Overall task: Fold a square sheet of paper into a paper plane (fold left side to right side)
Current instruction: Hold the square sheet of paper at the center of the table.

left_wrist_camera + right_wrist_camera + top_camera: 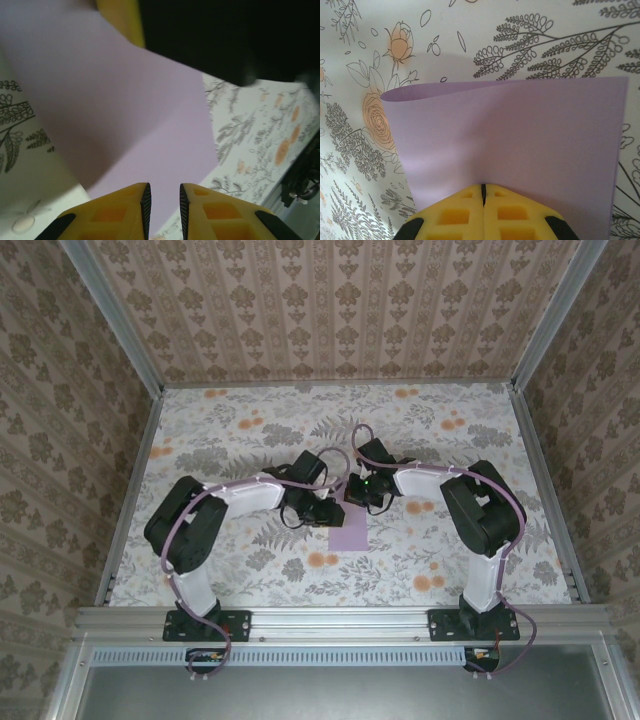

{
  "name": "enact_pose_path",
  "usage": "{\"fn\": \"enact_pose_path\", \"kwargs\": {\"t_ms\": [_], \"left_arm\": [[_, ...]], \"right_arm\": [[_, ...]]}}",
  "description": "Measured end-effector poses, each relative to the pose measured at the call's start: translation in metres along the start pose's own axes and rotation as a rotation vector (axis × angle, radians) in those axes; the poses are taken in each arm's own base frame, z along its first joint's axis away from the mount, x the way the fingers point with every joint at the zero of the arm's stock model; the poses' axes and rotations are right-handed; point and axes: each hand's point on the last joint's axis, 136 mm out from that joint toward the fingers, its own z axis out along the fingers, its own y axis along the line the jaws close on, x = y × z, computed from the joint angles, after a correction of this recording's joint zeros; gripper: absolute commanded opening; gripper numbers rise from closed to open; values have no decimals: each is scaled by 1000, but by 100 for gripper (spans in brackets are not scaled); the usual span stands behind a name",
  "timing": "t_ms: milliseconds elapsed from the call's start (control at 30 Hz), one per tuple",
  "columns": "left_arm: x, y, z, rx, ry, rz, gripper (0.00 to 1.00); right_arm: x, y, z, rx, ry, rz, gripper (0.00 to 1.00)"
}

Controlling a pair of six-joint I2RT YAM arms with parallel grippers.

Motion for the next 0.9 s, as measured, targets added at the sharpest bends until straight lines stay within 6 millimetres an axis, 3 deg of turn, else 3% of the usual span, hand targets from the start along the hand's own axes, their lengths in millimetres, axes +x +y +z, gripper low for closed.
{"fn": "enact_pose_path", "kwargs": {"t_ms": [233, 433, 600, 733, 833, 900], "left_arm": [[6, 12, 14, -16, 40, -22, 25], [6, 13, 15, -13, 35, -25, 25], [7, 13, 15, -8, 23, -35, 24], [7, 13, 16, -5, 19, -42, 24], [7, 12, 16, -5, 18, -41, 24], [7, 11, 16, -4, 19, -39, 24]], "right_arm": [[0, 1, 0, -4, 2, 0, 0], [0, 0, -4, 1, -1, -25, 10], [-11, 12, -35, -9, -69, -66, 16], [-19, 31, -76, -60, -162, -104, 10], [-7, 32, -96, -86, -185, -113, 1], [8, 26, -97, -84, -170, -106, 0]]}}
